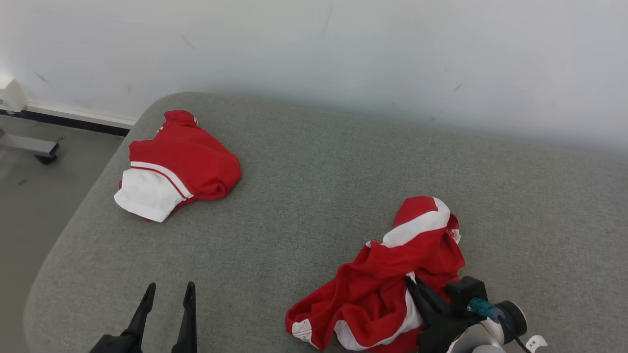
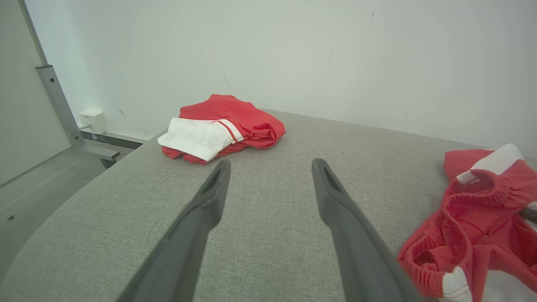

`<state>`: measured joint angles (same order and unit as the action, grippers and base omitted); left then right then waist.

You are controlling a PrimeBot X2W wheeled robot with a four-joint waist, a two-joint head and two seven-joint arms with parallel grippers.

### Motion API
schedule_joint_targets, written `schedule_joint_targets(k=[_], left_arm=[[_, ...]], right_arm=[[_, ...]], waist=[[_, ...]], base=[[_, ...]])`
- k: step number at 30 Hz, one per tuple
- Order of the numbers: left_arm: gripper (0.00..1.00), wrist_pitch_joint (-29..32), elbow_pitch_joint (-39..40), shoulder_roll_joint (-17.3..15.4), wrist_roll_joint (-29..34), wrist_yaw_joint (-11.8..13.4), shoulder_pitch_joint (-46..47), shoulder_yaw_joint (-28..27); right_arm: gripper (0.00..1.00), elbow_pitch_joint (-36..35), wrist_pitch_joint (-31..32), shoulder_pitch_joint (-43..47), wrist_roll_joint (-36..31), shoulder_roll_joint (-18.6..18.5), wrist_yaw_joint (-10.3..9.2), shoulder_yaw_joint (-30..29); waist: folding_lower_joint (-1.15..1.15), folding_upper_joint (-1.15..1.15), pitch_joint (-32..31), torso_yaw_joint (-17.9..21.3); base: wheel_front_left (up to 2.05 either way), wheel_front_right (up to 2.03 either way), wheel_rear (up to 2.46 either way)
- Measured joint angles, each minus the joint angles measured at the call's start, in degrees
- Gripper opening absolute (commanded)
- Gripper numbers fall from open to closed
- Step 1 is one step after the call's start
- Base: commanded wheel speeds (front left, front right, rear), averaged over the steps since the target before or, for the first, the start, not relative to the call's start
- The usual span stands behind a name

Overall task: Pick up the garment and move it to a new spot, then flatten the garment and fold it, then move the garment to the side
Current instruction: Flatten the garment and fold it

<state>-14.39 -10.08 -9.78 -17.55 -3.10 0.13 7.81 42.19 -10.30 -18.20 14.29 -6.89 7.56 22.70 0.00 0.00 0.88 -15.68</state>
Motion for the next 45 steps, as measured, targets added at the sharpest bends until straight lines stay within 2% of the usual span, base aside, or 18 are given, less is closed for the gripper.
schedule_joint_targets(k=[5, 10, 17, 20, 23, 24, 25, 33, 45], left_arm=[[1.00, -0.15, -0.70, -0.09, -0.21, 0.07, -0.10, -0.35], [1.00, -0.30, -0.99, -0.02, -0.60, 0.07, -0.56, -0.53], [1.00, -0.48, -1.14, 0.30, -0.80, -0.19, -1.10, -0.69], [1.00, -0.51, -1.37, 0.46, -1.05, -0.43, -1.29, -0.76], [1.00, -0.65, -1.43, 0.54, -1.19, -0.44, -1.35, -1.04], [1.00, -0.65, -1.45, 0.59, -1.19, -0.45, -1.37, -0.99], [1.00, -0.65, -1.46, 0.66, -1.18, -0.49, -1.37, -0.97], [1.00, -0.65, -1.45, 0.56, -1.13, -0.78, -1.35, -1.85], [1.00, -0.66, -0.96, 0.25, -0.67, -1.00, -2.19, -2.90]], right_arm=[[0.00, 0.10, -3.28, -1.52, 0.12, -0.82, 0.00, -0.30], [0.00, -4.61, -4.45, -1.19, -1.08, -2.60, 0.00, -4.09], [0.00, -16.15, -4.69, 6.76, -2.93, -4.00, 0.00, -14.94], [0.00, -21.81, -4.69, 13.84, -4.31, -2.12, 0.00, -21.31], [0.00, -22.46, -4.53, 17.97, -5.06, -0.33, 0.00, -24.75], [0.58, -22.46, -4.52, 18.81, -5.32, 0.16, -0.01, -25.41], [1.00, -22.42, -4.48, 19.22, -5.65, 0.52, 0.00, -25.68], [1.00, -26.97, -4.61, 19.34, -8.04, 2.21, -0.01, -29.42], [1.00, -36.28, -4.69, 22.82, -8.69, 3.22, 0.00, -28.41]], waist=[[0.00, 0.00, -0.18, 0.58], [0.00, 0.00, -0.64, 2.33], [0.00, 0.00, -0.89, 5.16], [0.00, 0.00, -0.72, 6.45], [0.00, 0.00, -0.56, 7.24], [0.00, 0.00, -0.48, 7.50], [0.00, 0.00, -0.40, 7.75], [0.00, 0.00, -0.56, 9.64], [0.00, 0.00, -1.92, 11.59]], base=[[0.00, 0.00, 0.00], [0.00, 0.00, 0.00], [0.00, 0.00, 0.00], [0.00, 0.00, 0.00], [0.00, 0.00, 0.00], [0.00, 0.00, 0.00], [0.00, 0.00, 0.00], [0.00, 0.00, 0.00], [0.00, 0.00, 0.00]])
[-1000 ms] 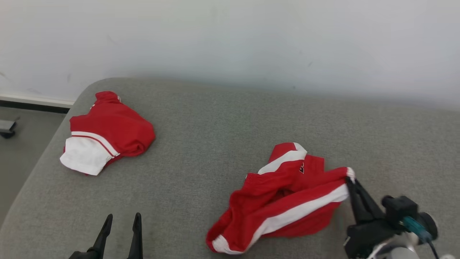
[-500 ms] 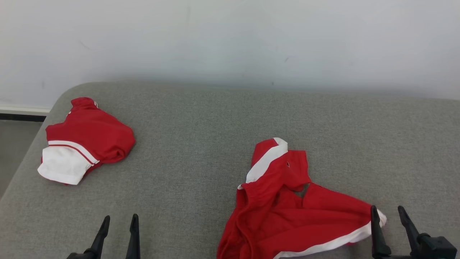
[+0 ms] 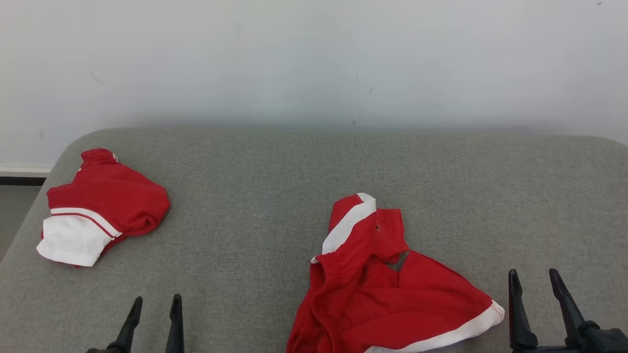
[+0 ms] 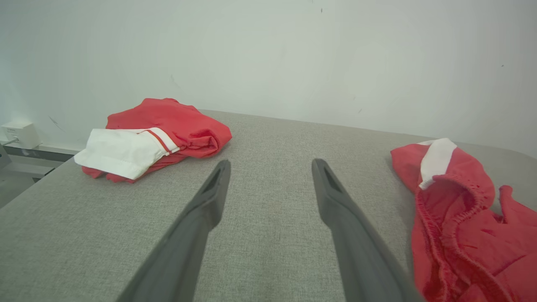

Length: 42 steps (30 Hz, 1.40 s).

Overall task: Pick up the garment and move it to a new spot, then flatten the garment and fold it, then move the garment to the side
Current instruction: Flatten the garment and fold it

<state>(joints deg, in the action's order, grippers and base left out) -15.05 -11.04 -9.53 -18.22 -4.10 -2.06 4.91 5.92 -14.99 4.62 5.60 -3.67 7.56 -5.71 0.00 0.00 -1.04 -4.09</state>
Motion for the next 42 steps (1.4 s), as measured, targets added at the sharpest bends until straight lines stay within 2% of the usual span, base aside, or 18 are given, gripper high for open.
schedule_joint_targets(k=[6, 15, 19, 24, 34, 42], left_arm=[[1.00, 0.00, 0.47, -0.14, 0.55, -0.16, -0.36, -0.43], [1.00, 0.01, 1.12, -0.30, 1.67, -0.45, -1.51, 0.54], [1.00, 0.82, 1.40, -0.31, 2.55, -1.58, -1.19, 4.71], [1.00, 2.55, 0.82, -0.14, 3.83, -2.96, 0.49, 12.65], [1.00, 3.12, -3.92, -0.20, 3.41, -3.33, 2.03, 25.95], [1.00, 4.06, -9.35, -1.66, 0.01, -3.39, 2.91, 30.60]], right_arm=[[1.00, -2.88, -0.14, 2.73, 0.02, 0.36, -0.01, 0.13], [1.00, -3.12, -0.14, 3.86, 0.46, 0.66, 0.00, 0.83], [1.00, -3.04, -0.14, 3.79, 0.62, 0.69, -0.01, 0.94], [1.00, -2.61, -0.14, 3.67, 0.75, 0.71, -0.01, 1.62], [1.00, -1.72, -0.14, 3.32, 1.11, 0.75, -0.01, 2.45], [1.00, -1.37, -0.14, 2.53, 1.21, 0.76, -0.01, 2.89]], waist=[[0.00, 0.00, -0.32, 0.36], [0.00, 0.00, -0.45, 1.00], [0.00, 0.00, -0.20, 1.16], [0.00, 0.00, 0.23, 1.59], [0.00, 0.00, 1.16, 3.97], [0.00, 0.00, 1.91, 5.88]], base=[[0.00, 0.00, 0.00], [0.00, 0.00, 0.00], [0.00, 0.00, 0.00], [0.00, 0.00, 0.00], [0.00, 0.00, 0.00], [0.00, 0.00, 0.00]])
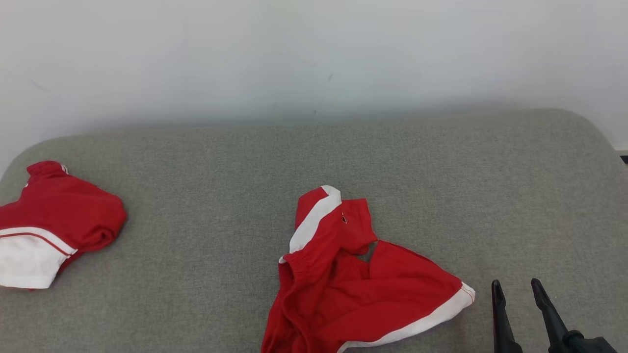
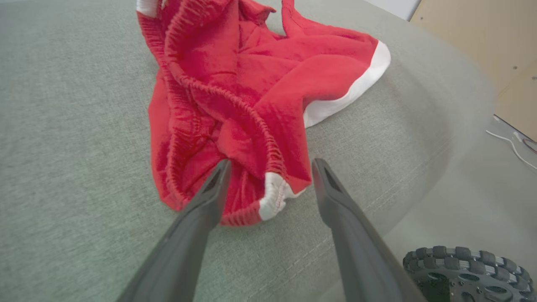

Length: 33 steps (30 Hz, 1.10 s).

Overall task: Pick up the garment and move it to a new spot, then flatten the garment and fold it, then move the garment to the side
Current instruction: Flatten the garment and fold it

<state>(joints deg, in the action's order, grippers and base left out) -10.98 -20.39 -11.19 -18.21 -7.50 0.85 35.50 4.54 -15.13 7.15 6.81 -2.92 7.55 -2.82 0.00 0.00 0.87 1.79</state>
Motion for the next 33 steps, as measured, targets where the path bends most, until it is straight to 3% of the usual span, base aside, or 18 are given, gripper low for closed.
schedule_joint_targets(k=[5, 7, 15, 26, 29, 30, 31, 32, 33], left_arm=[[1.00, 0.11, -4.15, 0.27, -1.07, -0.01, 1.82, 2.08], [0.00, 0.77, -5.82, 0.42, -2.00, -0.01, 2.78, 3.24], [0.00, -2.16, -7.42, -0.26, -4.10, 0.07, 5.59, 1.02], [0.00, -3.90, -1.53, -4.99, -6.52, 3.93, 3.93, -7.31], [0.00, -3.90, -2.01, -4.88, -6.94, 3.90, 2.39, -7.34], [0.08, -3.91, -2.38, -4.69, -7.00, 3.90, 2.03, -7.22], [0.64, -3.91, -2.47, -4.49, -6.98, 3.97, 1.72, -7.21], [1.00, -3.91, -2.31, -4.19, -6.94, 4.13, 1.53, -7.49], [1.00, -3.97, -1.75, -3.80, -6.93, 4.48, 1.48, -8.08]], right_arm=[[1.00, -0.02, 0.00, -0.10, -0.01, 0.00, 0.00, 0.00], [1.00, -0.08, 0.00, -0.12, -0.03, 0.00, 0.00, -0.08], [1.00, -0.01, 0.00, -0.14, 0.68, 0.01, 0.00, -0.79], [1.00, 2.22, 0.00, -0.18, 1.25, 0.02, 0.00, -1.47], [1.00, 3.11, 0.00, -0.19, 1.24, 0.02, 0.00, -1.58], [1.00, 3.41, 0.00, -0.19, 1.25, 0.02, 0.00, -1.61], [1.00, 3.63, 0.00, -0.18, 1.25, 0.02, 0.00, -1.61], [1.00, 3.74, 0.00, -0.18, 1.25, 0.02, 0.01, -1.64], [1.00, 3.81, 0.00, -0.19, 1.26, 0.02, 0.01, -1.63]], waist=[[0.00, 0.00, 0.52, 1.05], [0.00, 0.00, 0.81, 1.23], [0.00, 0.00, 1.10, 0.37], [0.00, 0.00, 0.47, -2.79], [0.00, 0.00, 0.21, -2.95], [0.00, 0.00, 0.08, -2.94], [0.00, 0.00, -0.02, -2.94], [0.00, 0.00, -0.13, -2.93], [0.00, 0.00, -0.24, -2.95]], base=[[0.00, 0.00, 0.00], [0.00, 0.00, 0.00], [0.00, 0.00, 0.00], [0.00, 0.00, 0.00], [0.00, 0.00, 0.00], [0.00, 0.00, 0.00], [0.00, 0.00, 0.00], [0.00, 0.00, 0.00], [0.00, 0.00, 0.00]])
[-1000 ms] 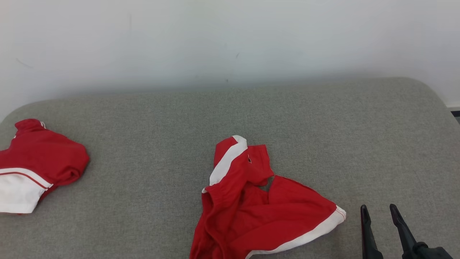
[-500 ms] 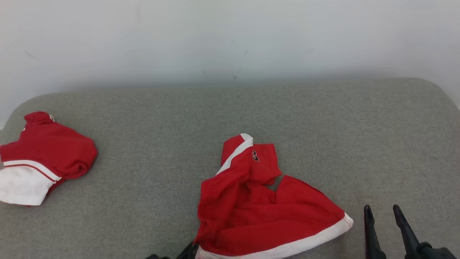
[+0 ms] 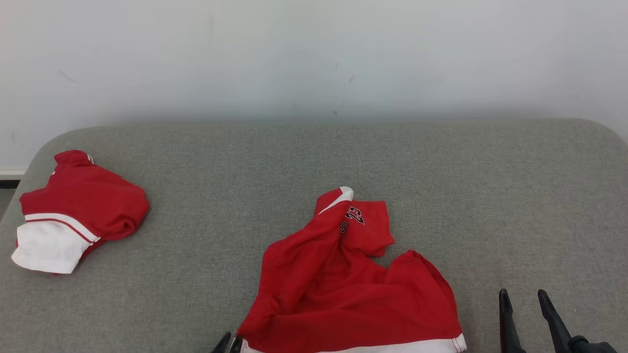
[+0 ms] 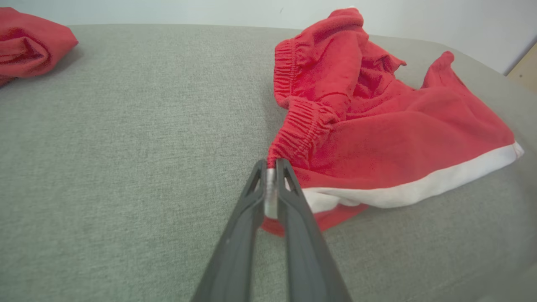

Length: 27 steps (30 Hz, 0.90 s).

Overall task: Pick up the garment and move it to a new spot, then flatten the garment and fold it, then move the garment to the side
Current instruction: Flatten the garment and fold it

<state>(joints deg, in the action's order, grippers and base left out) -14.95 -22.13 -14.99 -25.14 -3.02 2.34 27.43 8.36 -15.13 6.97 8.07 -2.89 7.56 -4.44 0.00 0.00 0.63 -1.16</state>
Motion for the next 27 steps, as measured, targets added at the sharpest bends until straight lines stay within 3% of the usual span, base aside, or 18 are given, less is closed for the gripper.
schedule_joint_targets(k=[6, 18, 27], left_arm=[[1.00, -0.10, 7.28, 1.85, 1.67, 2.54, -1.01, -7.68], [1.00, -0.10, 16.16, 2.86, 7.19, 2.04, -4.37, -20.54], [1.00, -0.10, 18.92, 2.32, 8.54, 0.23, -7.98, -25.55]], right_arm=[[1.00, -0.81, 0.00, -0.04, 0.00, 0.01, -0.01, -0.21], [1.00, -2.43, 0.00, -0.49, 0.45, 0.00, -0.01, 0.18], [1.00, -1.87, 0.00, 0.29, -0.12, -0.21, -0.01, 1.58]], waist=[[0.00, 0.00, -0.79, -0.53], [0.00, 0.00, -2.51, -1.61], [0.00, 0.00, -3.45, -2.13]], base=[[0.00, 0.00, 0.00], [0.00, 0.00, 0.00], [0.00, 0.00, 0.00]])
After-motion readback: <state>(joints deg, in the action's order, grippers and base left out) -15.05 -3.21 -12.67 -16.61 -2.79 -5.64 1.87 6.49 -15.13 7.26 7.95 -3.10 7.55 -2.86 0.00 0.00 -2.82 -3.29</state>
